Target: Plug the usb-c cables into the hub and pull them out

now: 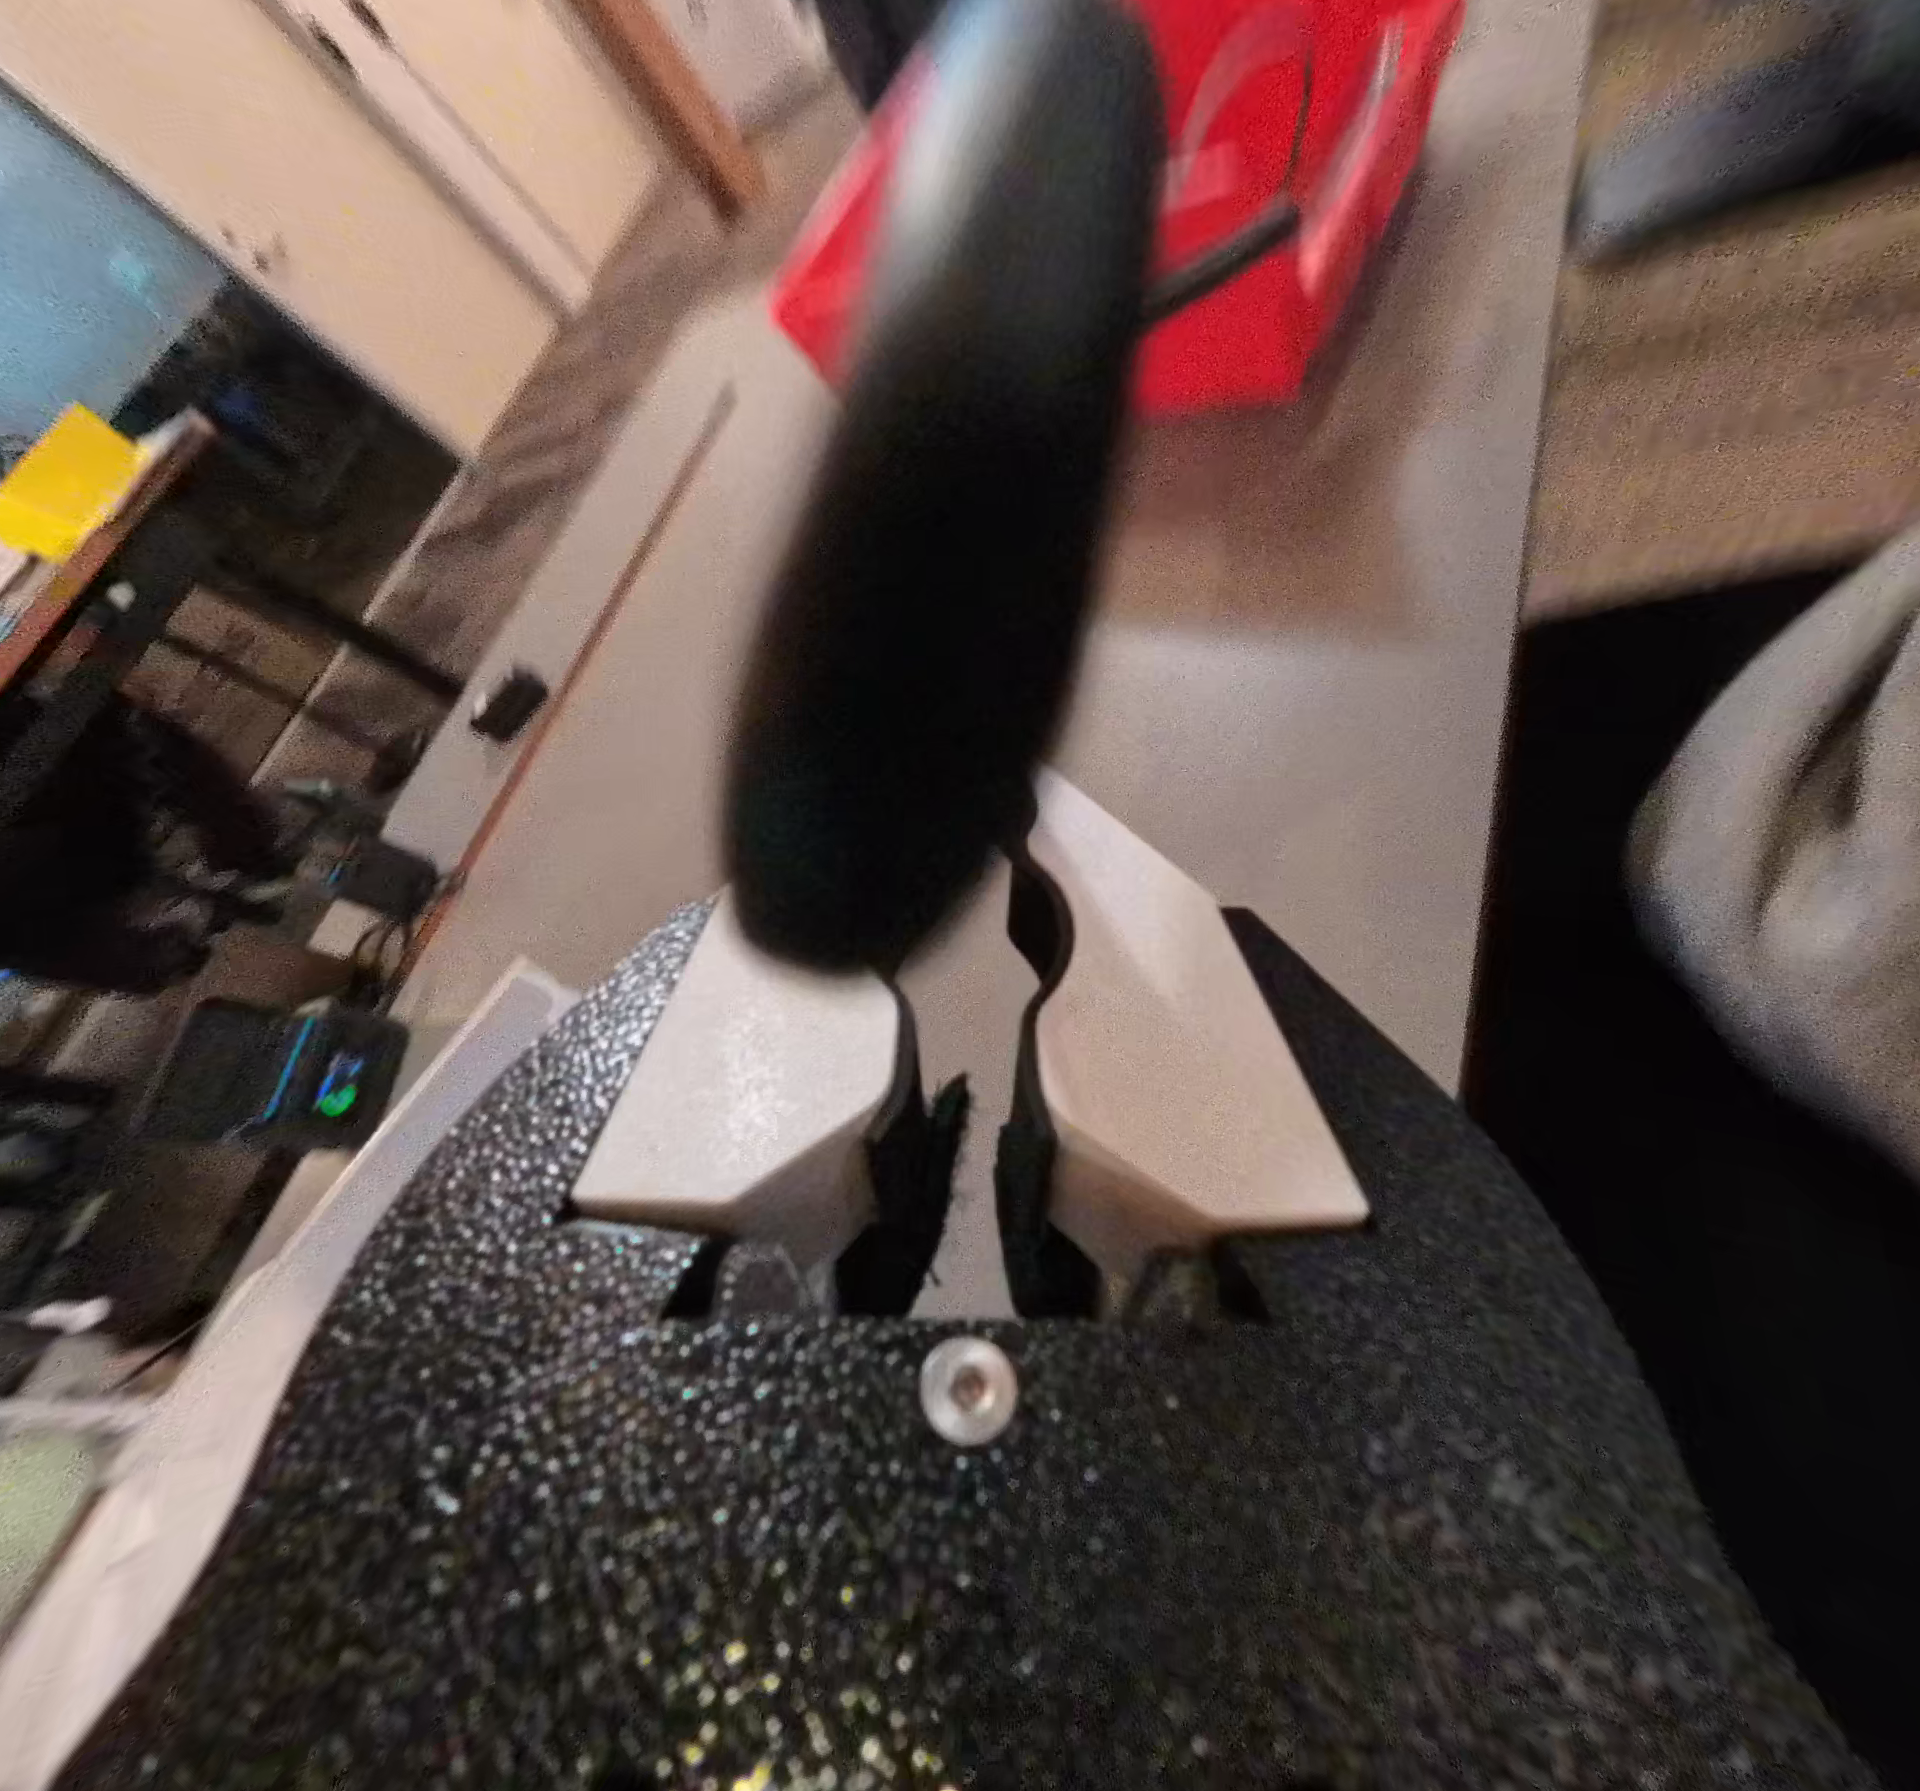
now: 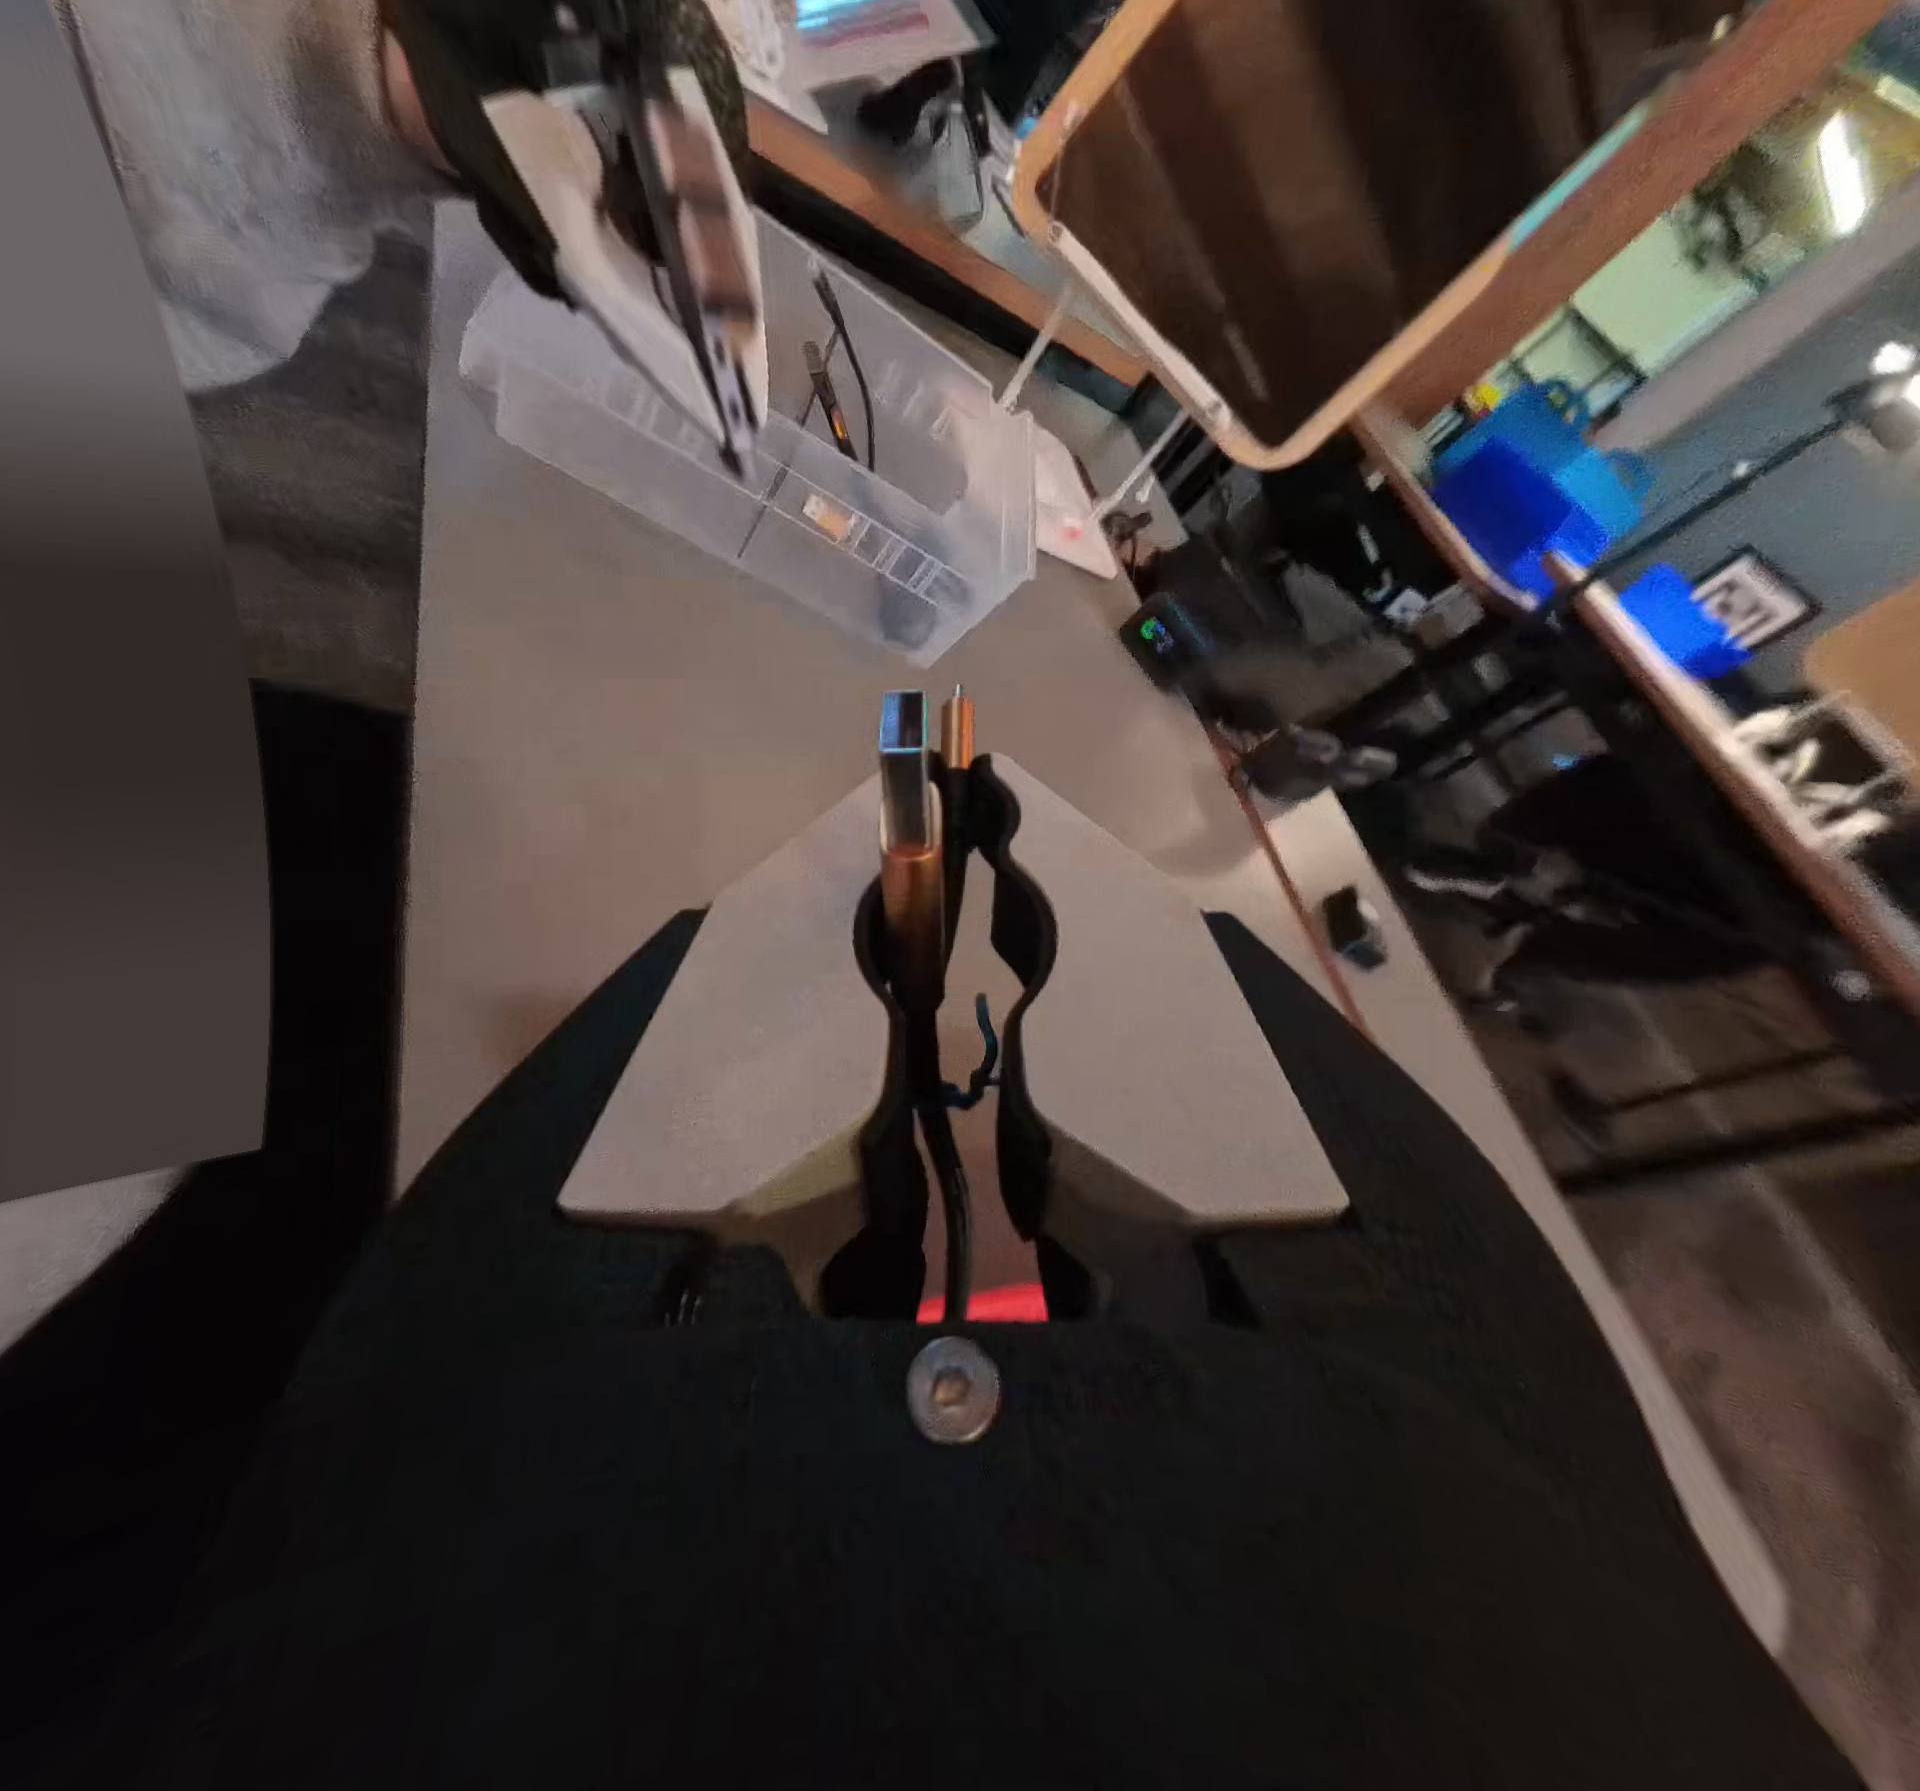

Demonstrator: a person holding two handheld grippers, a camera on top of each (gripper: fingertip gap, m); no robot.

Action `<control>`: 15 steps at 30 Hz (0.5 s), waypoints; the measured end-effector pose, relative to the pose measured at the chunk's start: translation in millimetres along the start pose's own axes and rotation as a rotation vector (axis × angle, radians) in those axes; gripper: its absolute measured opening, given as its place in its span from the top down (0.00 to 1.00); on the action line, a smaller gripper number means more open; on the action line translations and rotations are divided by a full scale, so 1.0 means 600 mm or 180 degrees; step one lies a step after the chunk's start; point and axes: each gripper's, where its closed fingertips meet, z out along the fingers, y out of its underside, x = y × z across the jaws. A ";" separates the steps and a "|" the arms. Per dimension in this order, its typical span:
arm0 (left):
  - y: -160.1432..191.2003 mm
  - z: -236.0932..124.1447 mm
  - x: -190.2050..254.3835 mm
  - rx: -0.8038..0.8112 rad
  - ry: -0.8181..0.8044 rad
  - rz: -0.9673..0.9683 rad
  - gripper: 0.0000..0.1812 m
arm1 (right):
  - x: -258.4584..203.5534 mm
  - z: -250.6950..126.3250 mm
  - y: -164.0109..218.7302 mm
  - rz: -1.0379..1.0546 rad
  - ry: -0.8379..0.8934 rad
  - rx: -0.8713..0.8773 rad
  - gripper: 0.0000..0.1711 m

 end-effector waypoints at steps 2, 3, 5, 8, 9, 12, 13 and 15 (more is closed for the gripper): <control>-0.027 -0.022 -0.025 0.0280 -0.0144 -0.0137 0.96 | 0.034 -0.020 0.030 0.0147 0.0230 -0.0327 0.97; -0.030 -0.026 -0.037 0.0278 -0.0274 -0.0115 0.96 | 0.057 -0.031 0.061 0.0151 0.0452 -0.0649 0.97; -0.032 -0.024 -0.044 0.0281 -0.0379 -0.0121 0.98 | 0.094 -0.060 0.129 0.0219 0.0792 -0.1268 0.97; -0.039 -0.009 -0.045 0.0343 -0.0452 -0.0217 0.97 | 0.111 -0.106 0.213 0.0507 0.0923 -0.1894 0.97; -0.044 -0.002 -0.042 0.0393 -0.0414 -0.0314 0.98 | 0.115 -0.118 0.236 0.0622 0.0964 -0.2011 0.97; -0.060 0.020 -0.029 0.0608 -0.0232 -0.0694 0.98 | 0.116 -0.136 0.294 0.1065 0.0962 -0.2088 0.94; -0.064 0.026 -0.024 0.0672 -0.0158 -0.0807 0.98 | 0.116 -0.136 0.304 0.1217 0.0953 -0.2021 0.86; -0.070 0.037 -0.014 0.0781 -0.0025 -0.0959 0.98 | 0.118 -0.142 0.317 0.1455 0.0967 -0.1953 0.75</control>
